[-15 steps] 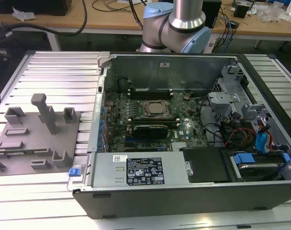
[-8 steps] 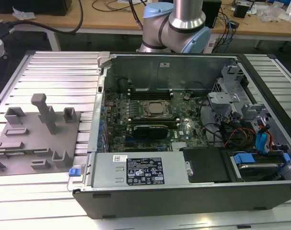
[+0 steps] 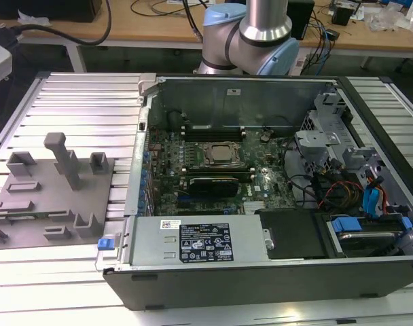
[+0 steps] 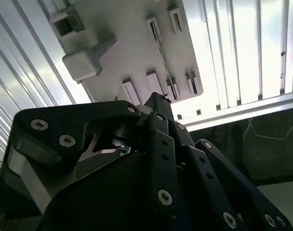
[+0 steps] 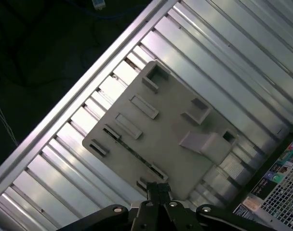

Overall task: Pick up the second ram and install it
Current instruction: 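Pick up the second ram and move it above second insertion slot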

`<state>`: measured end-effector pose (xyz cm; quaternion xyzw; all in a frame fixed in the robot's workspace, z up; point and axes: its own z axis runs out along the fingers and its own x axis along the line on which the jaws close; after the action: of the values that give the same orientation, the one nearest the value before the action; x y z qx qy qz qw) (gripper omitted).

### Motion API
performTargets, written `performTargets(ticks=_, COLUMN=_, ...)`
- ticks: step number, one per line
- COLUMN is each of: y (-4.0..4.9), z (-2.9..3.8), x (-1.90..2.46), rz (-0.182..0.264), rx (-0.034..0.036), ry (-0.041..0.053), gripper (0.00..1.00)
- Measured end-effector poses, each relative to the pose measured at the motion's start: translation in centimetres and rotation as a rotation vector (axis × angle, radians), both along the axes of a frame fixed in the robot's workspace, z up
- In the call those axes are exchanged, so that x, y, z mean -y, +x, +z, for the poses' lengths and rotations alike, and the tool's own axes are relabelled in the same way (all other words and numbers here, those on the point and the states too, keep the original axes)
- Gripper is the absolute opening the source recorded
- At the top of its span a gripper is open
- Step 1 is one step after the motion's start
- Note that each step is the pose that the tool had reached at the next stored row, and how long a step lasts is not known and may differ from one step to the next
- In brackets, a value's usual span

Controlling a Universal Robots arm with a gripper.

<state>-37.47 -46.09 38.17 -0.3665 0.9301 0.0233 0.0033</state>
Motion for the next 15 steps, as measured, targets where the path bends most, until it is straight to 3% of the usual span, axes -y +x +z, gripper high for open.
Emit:
performTargets(ticks=2, y=0.00, z=0.00, x=0.00, rz=0.026, rx=-0.0001, ry=0.0000, gripper=0.11)
performTargets(ticks=8, y=0.00, z=0.00, x=0.00, rz=0.175, rx=0.0000, ry=-0.0003, gripper=0.11)
performTargets(ticks=15, y=0.00, z=0.00, x=0.00, rz=0.313, rx=0.0000, ry=-0.0003, gripper=0.11)
